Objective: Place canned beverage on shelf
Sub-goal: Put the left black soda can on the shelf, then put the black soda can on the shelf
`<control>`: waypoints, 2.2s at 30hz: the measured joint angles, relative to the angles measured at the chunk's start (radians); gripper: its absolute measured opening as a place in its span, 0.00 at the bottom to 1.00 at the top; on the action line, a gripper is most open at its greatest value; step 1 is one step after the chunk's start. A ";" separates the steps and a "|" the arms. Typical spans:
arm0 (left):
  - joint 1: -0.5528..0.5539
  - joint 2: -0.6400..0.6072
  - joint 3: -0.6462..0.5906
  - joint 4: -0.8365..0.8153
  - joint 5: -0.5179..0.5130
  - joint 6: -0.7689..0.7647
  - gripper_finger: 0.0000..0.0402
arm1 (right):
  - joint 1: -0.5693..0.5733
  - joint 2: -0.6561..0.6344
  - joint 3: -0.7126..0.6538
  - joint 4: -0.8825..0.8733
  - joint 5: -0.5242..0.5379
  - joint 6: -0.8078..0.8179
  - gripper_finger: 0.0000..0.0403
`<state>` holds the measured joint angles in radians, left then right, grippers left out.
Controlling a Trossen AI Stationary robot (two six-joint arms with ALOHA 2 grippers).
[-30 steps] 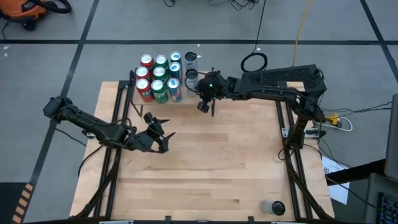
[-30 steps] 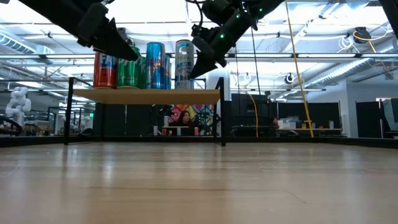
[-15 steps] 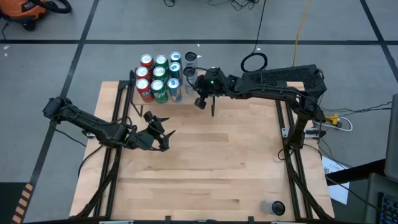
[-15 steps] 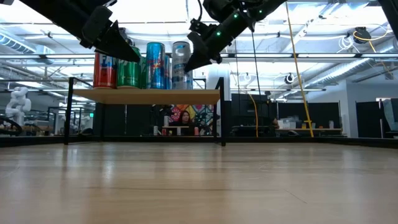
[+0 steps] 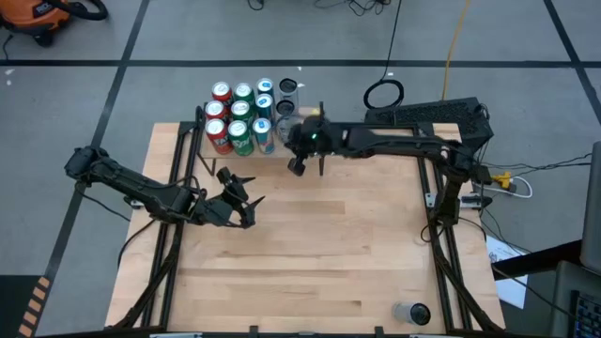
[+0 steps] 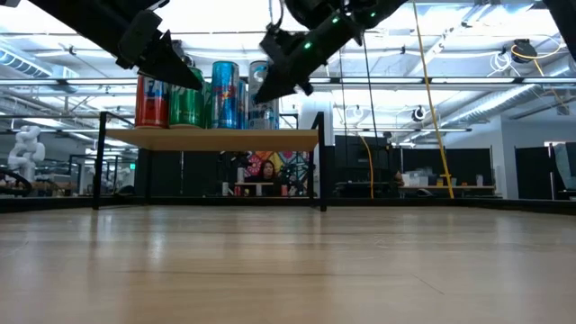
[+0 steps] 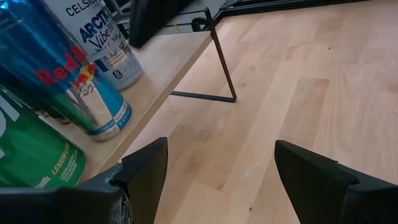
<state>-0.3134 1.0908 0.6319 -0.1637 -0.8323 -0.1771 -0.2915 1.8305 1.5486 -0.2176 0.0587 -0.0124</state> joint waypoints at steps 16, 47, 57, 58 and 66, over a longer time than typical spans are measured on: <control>-0.001 0.000 0.000 -0.014 -0.006 0.000 0.71 | 0.050 0.089 -0.002 0.180 0.364 -0.064 0.00; -0.050 -0.116 0.000 -0.043 -0.036 0.000 0.71 | 0.225 -0.273 0.001 -0.245 0.069 -0.061 0.00; -0.110 0.004 -0.045 0.271 0.103 0.048 0.71 | 0.376 -0.451 0.001 -0.688 -0.082 0.416 0.16; -0.116 0.036 -0.067 0.386 0.158 0.083 0.71 | 0.413 -0.452 0.001 -0.714 -0.054 0.464 0.19; -0.091 0.327 -0.122 0.967 0.366 0.295 0.71 | 0.669 -0.416 0.000 -1.007 0.065 0.988 0.36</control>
<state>-0.4047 1.4180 0.5098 0.8035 -0.4666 0.1179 0.3775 1.4141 1.5490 -1.2245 0.1240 0.9760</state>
